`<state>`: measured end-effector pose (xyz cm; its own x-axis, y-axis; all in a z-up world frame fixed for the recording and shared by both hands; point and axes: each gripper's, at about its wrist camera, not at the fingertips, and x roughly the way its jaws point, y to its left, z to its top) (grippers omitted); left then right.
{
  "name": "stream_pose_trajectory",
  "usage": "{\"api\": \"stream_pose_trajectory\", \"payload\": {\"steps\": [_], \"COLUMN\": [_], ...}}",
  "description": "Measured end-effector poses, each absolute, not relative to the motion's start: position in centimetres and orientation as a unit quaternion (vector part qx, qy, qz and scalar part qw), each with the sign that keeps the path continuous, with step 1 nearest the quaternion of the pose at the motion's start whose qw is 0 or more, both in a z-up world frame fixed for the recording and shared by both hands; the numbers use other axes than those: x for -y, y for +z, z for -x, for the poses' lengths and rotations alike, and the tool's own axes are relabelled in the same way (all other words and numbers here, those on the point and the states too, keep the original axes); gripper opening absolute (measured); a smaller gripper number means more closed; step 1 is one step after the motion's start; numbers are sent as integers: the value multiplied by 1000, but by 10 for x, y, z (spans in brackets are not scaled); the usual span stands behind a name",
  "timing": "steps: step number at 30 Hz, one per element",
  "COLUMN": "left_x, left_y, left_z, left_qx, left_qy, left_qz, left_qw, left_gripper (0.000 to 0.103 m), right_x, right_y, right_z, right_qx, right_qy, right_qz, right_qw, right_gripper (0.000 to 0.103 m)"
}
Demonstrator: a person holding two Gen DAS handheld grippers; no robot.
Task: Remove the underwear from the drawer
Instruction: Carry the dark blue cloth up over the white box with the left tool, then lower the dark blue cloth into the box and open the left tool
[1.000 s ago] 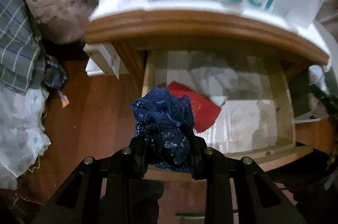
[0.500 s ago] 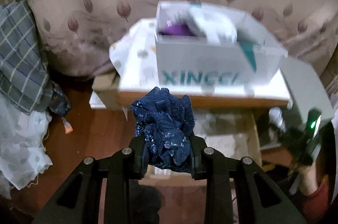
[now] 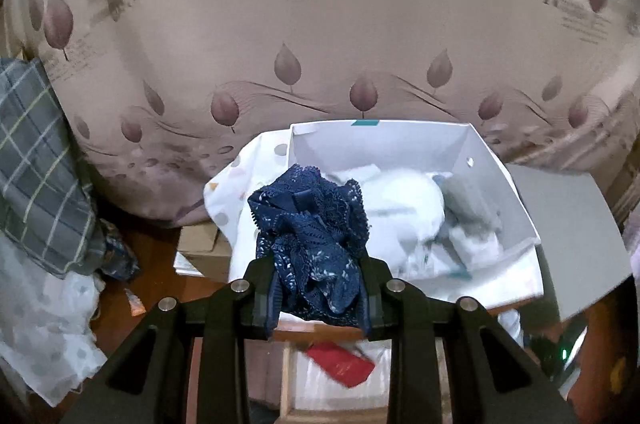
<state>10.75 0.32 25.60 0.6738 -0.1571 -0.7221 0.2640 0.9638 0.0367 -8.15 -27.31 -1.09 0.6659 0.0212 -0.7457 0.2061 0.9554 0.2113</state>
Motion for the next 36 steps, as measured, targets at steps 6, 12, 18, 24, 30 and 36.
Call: {"api": "stream_pose_trajectory", "payload": {"steps": [6,12,18,24,30,36], "left_x": [15,27,24,23,24,30], "left_y": [228,194,172,173,184,202], "left_z": [-153,-177,-191,-190,-176,-148], "left_qx": [-411,-437,-453,-458,-455,-416], "left_qy": [-99,-102,-91,-88,-98,-108], "left_qz": [-80,-96,-98,-95,-103,-139], "left_qw": [902,889,881,879,879,892], "left_gripper": [26,26,28,49,64,69], "right_x": [278,278,278,275,274,275], "right_y": [-11,-12,-13,-13,-14,-14], "right_z": [81,78,78,78,78,78], "right_qx": [-405,-409,-411,-412,-413,-413], "right_qy": [-54,-52,-53,-56,-60,-64], "right_qz": [-152,-152,-155,-147,-143,-138], "right_qw": [900,898,897,897,898,898], "right_gripper": [29,29,29,29,29,29]}}
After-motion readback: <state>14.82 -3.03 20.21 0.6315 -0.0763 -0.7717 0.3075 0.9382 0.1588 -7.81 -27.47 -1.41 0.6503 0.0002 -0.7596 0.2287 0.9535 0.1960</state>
